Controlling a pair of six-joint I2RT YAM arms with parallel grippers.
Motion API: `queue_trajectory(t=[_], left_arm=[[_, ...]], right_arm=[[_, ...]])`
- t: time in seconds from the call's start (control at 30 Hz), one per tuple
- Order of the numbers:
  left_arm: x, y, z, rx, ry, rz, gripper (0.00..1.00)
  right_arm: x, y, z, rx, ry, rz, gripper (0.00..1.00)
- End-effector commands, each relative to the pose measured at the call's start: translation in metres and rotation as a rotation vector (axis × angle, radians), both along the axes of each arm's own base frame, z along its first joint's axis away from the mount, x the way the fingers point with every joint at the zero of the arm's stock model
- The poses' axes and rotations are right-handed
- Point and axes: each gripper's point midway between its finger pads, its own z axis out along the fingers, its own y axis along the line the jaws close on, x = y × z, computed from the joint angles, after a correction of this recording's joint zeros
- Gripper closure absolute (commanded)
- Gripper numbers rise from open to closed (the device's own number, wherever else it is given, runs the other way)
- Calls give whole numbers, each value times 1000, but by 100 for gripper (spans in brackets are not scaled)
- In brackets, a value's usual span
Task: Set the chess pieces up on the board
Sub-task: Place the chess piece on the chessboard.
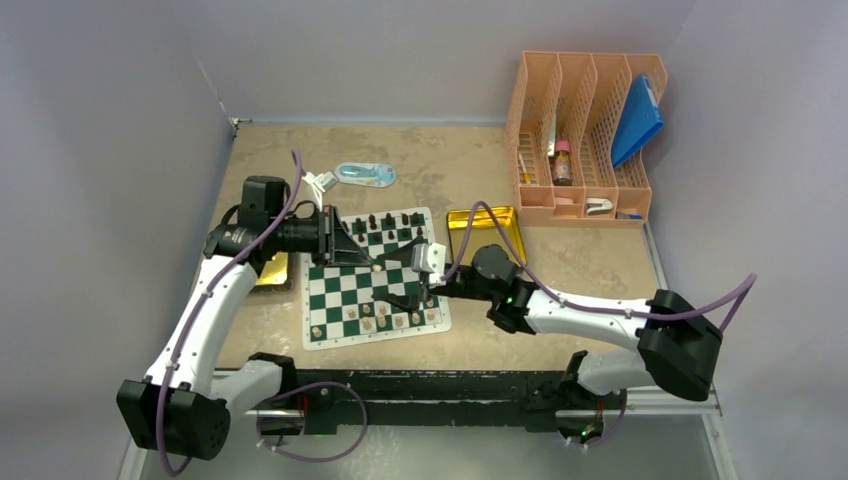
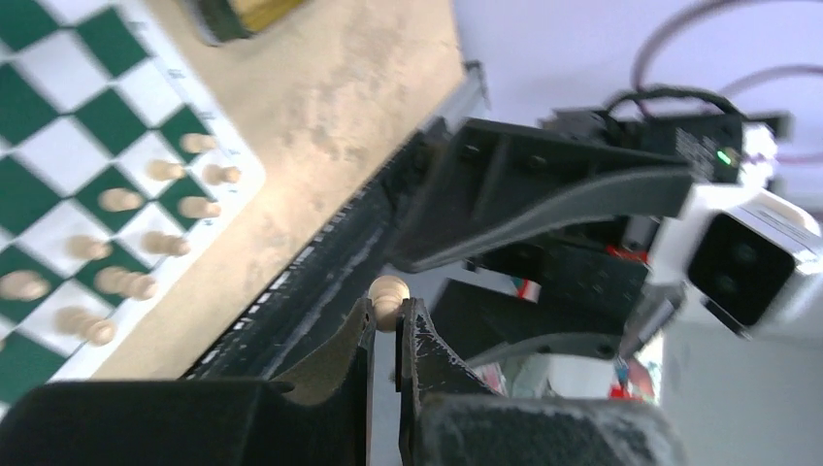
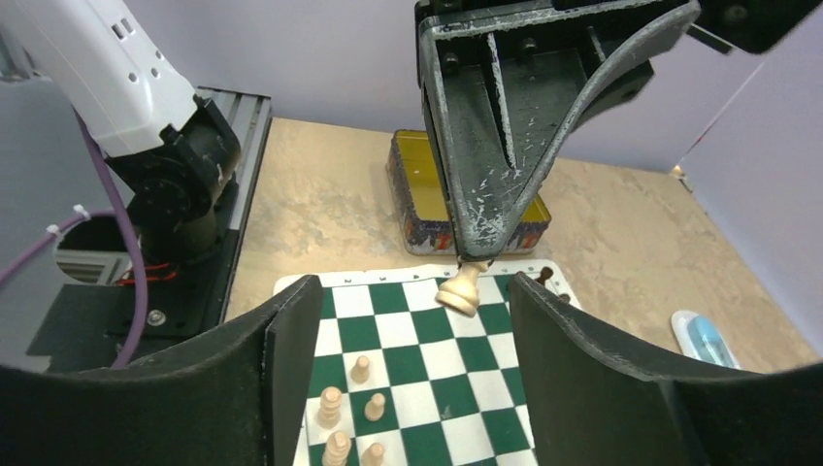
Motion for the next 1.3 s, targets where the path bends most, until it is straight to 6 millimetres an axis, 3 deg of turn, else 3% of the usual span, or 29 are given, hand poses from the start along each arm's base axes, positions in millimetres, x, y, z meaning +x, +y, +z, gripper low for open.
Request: queue_trajectory(t=[0.0, 0.07, 0.3, 0.5, 0.73, 0.93, 1.27], left_arm=[[27, 26, -17, 249, -32, 235, 100], [32, 43, -28, 357, -15, 331, 100], [31, 71, -50, 537, -15, 561, 100], [23, 88, -96, 664, 22, 685, 100], [33, 96, -137, 778, 34, 777, 100], [25, 97, -191, 970, 148, 814, 100], [15, 104, -216, 997, 178, 892, 100]], right_arm=[[2, -14, 21, 48, 27, -63, 12], [3, -23, 24, 56, 45, -96, 1], [1, -63, 51, 165, 93, -206, 1], [-10, -86, 73, 222, 115, -219, 1], [-17, -97, 78, 218, 160, -217, 1], [-20, -104, 87, 226, 166, -219, 1], [-24, -110, 92, 227, 162, -217, 1]])
